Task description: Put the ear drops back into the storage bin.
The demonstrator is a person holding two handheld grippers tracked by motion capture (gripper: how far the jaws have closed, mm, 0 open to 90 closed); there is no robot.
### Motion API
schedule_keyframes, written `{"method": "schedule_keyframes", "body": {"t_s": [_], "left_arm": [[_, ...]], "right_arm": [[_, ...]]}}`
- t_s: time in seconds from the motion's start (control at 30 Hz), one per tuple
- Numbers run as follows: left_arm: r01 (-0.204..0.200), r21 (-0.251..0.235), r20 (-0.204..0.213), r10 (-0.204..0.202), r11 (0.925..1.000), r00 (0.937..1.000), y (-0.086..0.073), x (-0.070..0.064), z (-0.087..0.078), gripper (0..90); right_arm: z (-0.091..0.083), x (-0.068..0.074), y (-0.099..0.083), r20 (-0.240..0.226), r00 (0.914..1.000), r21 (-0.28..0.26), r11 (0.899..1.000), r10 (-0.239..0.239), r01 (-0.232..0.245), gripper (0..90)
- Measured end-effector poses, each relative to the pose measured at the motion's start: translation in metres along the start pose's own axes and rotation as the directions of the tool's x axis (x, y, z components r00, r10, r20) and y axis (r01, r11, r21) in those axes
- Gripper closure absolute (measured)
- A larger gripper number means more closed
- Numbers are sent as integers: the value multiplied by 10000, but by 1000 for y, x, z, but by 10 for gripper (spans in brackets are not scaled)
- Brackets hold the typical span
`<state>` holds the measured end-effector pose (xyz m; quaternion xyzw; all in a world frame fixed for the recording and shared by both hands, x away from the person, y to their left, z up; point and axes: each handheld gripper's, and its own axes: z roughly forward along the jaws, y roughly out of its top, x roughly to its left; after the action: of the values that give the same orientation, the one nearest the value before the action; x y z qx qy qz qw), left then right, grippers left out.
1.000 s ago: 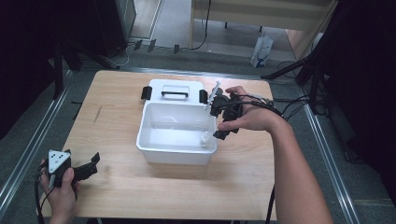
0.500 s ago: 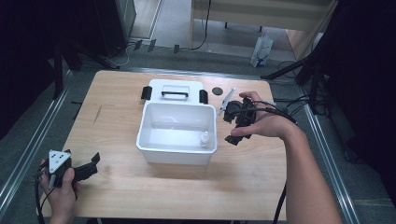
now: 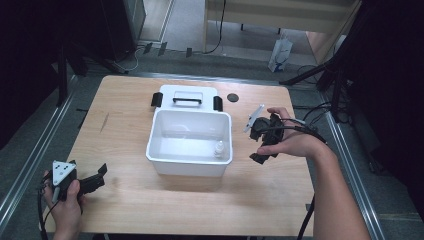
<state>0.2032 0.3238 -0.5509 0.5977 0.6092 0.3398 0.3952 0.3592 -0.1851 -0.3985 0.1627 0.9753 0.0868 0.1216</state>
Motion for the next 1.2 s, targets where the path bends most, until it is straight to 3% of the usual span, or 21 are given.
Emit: {"method": "schedule_keyframes", "body": {"t_s": [0.63,1.0,1.2], "left_arm": [[-17,6,-4,17,10000,10000,0,-1,0,0],[-44,8,-21,44,10000,10000,0,-1,0,0],[-74,1,-23,74,10000,10000,0,-1,0,0]], "right_arm": [[24,13,-41,-132,9989,50,9990,454,-453,0],[37,21,-69,2,9944,-578,9927,1056,-1054,0],[47,31,-87,303,9872,-1205,9810,1568,-1522,0]]}}
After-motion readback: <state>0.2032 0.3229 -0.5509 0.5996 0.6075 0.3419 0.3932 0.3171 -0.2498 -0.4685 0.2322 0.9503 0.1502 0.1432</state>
